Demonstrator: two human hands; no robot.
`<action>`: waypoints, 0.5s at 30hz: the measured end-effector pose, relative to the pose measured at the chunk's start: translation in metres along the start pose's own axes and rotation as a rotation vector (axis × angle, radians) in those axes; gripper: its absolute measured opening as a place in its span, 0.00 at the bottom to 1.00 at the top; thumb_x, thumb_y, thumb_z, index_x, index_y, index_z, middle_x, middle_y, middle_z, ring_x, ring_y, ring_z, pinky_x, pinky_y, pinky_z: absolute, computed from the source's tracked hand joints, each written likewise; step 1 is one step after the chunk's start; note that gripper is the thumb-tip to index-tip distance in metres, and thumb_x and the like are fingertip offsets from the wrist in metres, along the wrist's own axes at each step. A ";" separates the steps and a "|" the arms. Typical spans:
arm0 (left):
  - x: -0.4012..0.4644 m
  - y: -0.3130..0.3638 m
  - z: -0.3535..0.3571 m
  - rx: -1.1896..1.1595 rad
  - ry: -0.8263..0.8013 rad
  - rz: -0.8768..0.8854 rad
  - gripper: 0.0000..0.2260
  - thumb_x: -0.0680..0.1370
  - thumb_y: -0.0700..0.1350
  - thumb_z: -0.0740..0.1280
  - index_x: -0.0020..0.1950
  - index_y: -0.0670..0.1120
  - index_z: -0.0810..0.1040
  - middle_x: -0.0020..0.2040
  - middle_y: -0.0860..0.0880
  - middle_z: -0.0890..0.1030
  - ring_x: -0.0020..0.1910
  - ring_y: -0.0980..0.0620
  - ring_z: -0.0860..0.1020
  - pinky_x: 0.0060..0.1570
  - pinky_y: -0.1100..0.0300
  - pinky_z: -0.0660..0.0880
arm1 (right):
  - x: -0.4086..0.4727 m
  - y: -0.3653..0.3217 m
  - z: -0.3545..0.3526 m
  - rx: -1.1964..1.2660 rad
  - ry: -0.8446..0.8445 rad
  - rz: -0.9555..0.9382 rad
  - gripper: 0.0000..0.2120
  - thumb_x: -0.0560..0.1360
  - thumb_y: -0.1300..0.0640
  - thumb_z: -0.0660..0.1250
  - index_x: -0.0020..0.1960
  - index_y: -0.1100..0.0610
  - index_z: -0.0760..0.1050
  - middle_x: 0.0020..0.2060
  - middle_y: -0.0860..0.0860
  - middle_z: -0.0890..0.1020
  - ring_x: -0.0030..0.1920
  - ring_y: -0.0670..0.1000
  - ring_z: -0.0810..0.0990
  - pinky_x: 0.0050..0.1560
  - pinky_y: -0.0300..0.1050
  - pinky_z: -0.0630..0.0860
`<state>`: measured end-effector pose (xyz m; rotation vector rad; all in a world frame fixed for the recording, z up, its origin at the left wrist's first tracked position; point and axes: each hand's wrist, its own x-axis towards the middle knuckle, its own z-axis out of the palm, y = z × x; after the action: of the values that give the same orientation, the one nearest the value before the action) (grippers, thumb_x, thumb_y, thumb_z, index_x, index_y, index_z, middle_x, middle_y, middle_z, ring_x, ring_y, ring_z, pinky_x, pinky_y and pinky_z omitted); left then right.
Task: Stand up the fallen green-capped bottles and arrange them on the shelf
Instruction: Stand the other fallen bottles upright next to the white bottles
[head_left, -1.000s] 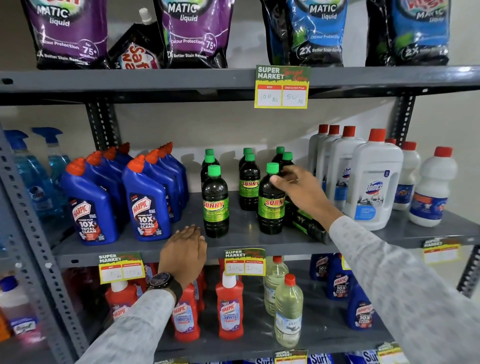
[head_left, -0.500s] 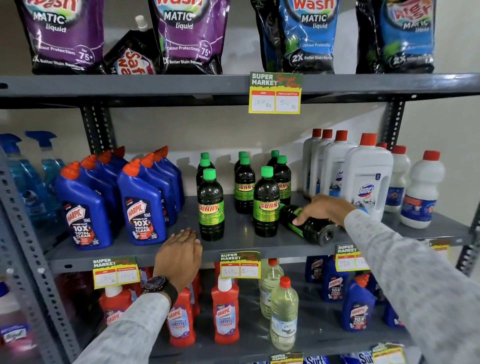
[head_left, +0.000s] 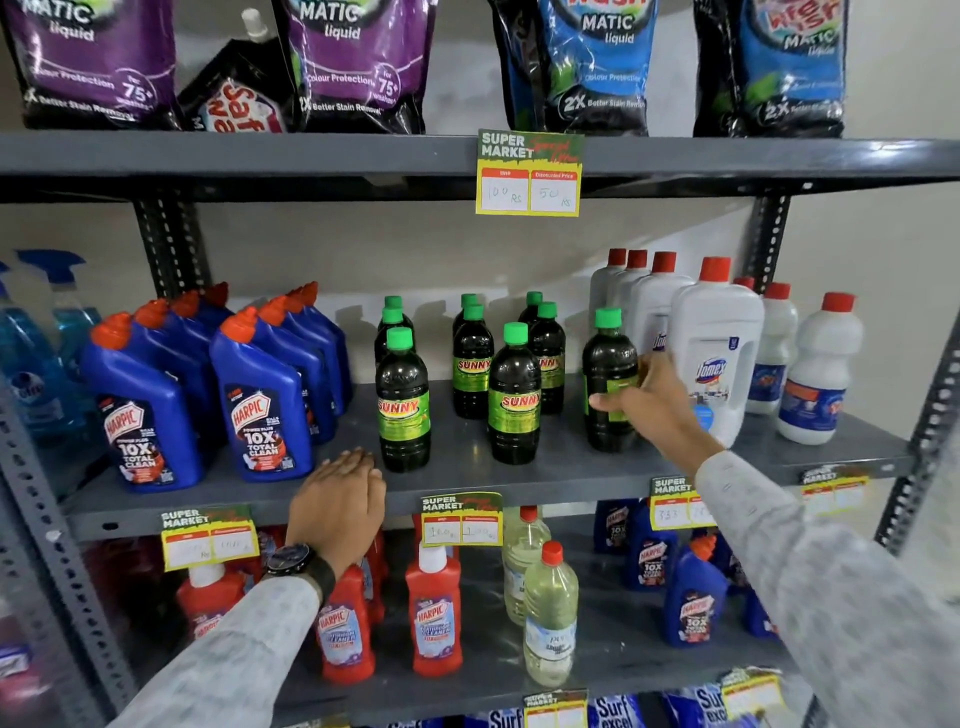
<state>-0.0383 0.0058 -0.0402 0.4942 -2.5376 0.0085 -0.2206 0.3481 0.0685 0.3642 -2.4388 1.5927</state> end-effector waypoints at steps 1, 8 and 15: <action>0.001 -0.001 0.000 0.000 -0.002 -0.002 0.29 0.81 0.55 0.45 0.69 0.42 0.76 0.70 0.44 0.77 0.70 0.48 0.74 0.73 0.50 0.66 | -0.001 0.006 0.004 -0.009 0.010 -0.008 0.32 0.63 0.53 0.84 0.60 0.56 0.71 0.52 0.52 0.83 0.53 0.56 0.82 0.54 0.53 0.79; 0.000 -0.005 -0.001 -0.011 -0.006 -0.016 0.31 0.81 0.56 0.43 0.70 0.43 0.75 0.70 0.44 0.76 0.70 0.48 0.73 0.73 0.50 0.66 | -0.010 0.011 0.014 0.013 0.005 -0.047 0.34 0.67 0.53 0.83 0.65 0.58 0.68 0.54 0.50 0.79 0.55 0.54 0.79 0.52 0.46 0.72; -0.001 -0.003 -0.003 -0.024 0.003 -0.014 0.31 0.81 0.57 0.44 0.69 0.42 0.76 0.69 0.43 0.77 0.69 0.47 0.74 0.71 0.50 0.67 | 0.005 -0.007 -0.003 0.286 -0.052 -0.074 0.28 0.80 0.51 0.71 0.77 0.53 0.68 0.65 0.49 0.79 0.65 0.52 0.76 0.65 0.49 0.72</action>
<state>-0.0354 0.0035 -0.0386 0.5016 -2.5279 -0.0256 -0.2226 0.3474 0.0768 0.5400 -2.2051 1.9241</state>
